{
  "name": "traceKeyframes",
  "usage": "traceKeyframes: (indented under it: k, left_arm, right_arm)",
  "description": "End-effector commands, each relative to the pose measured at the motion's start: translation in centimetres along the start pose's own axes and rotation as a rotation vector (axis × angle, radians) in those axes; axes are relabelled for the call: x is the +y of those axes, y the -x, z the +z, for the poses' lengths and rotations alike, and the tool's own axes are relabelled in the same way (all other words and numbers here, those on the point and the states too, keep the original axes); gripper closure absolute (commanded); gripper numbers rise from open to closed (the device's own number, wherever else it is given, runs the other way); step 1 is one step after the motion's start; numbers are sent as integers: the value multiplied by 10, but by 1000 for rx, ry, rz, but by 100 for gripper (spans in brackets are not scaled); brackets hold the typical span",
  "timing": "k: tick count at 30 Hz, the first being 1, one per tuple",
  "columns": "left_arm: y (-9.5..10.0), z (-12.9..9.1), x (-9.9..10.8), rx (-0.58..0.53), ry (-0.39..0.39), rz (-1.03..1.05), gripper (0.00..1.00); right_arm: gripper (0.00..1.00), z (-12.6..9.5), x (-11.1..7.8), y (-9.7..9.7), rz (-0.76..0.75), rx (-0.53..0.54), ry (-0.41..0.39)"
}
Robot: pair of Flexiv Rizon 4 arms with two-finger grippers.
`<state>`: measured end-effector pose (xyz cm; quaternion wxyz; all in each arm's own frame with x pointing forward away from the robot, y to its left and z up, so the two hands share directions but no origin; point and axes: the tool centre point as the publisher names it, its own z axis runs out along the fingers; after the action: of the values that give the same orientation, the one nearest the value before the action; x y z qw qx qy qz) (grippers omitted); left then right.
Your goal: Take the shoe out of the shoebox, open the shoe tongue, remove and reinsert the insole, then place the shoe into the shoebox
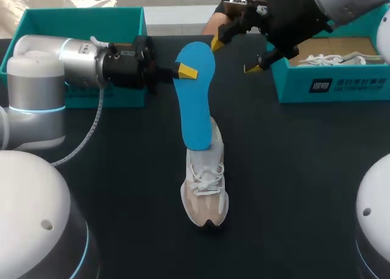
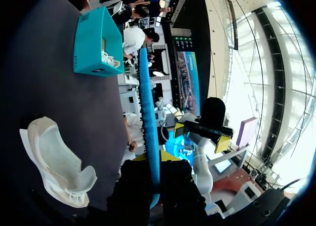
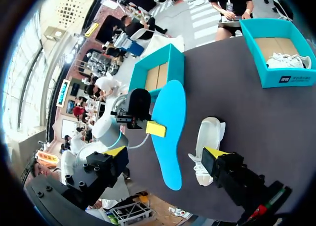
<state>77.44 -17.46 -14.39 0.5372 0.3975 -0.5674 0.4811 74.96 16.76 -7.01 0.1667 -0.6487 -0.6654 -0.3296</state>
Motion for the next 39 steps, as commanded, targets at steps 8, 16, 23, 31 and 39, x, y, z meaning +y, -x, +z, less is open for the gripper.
traceKeyframes:
  k: [8,16,23,31,39]
  left_arm:
    - [1,0,0,-1,1,0,100]
    - [1,0,0,-1,1,0,100]
    - [1,0,0,-1,1,0,100]
    - [1,0,0,-1,1,0,100]
    - [1,0,0,-1,1,0,100]
  right_arm:
    - [0,6,-1,-27,50,-682,-12]
    - [0,6,-1,-27,50,-682,-12]
    - [0,21,0,-26,-70,-755,60]
    - [0,38,-7,-27,-57,-739,38]
    - [0,43,-12,-27,-27,-706,67]
